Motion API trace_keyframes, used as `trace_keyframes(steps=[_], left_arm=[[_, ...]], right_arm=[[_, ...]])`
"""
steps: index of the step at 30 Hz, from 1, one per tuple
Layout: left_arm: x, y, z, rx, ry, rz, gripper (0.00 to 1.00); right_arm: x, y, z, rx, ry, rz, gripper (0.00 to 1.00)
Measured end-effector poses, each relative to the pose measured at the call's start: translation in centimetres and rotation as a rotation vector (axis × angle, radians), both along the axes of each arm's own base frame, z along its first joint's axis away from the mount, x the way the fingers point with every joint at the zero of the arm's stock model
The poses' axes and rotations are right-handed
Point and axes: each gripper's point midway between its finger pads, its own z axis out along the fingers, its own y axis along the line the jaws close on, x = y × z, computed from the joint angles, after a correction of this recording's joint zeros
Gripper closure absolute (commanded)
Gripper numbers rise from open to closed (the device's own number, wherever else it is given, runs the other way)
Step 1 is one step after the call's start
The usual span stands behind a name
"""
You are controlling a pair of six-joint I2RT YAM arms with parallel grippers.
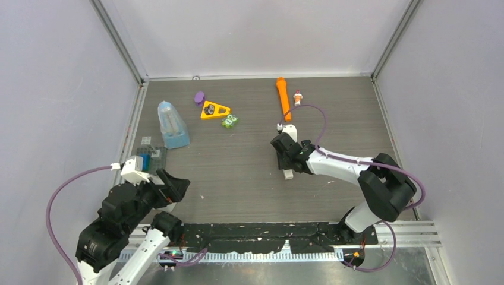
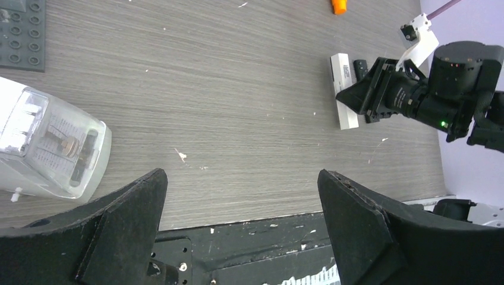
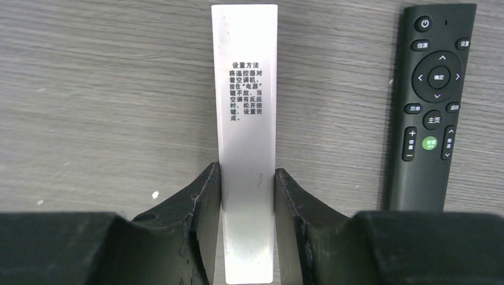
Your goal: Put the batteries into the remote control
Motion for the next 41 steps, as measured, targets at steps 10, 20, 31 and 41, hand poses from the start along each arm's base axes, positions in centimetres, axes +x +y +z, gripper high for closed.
trace_keyframes(steps=[10,20,31,41], left_arm=[[0.1,-0.3,-1.3,0.06,0.095,-0.027,0.0],[-0.5,0.2,0.6,0.058,0.045,-0.025,0.01],[-2.3,2.9,4.7,0.076,-0.161,0.014,0.0],[-2.5,4.3,4.9,0.116,-0.211,0.058,0.0]], right_arm=[[1.1,-1.0,-2.1,-0.009,0.077,-0.047,0.1],[0.0,-2.9,7.3,0.138,-0.124,-0.084,0.05],[-9.5,-16.4,27.0,0.529,-0.742,-0.298,0.05],[-17.1,-25.7,32.2,0.669,-0.992,-0.423,0.05]])
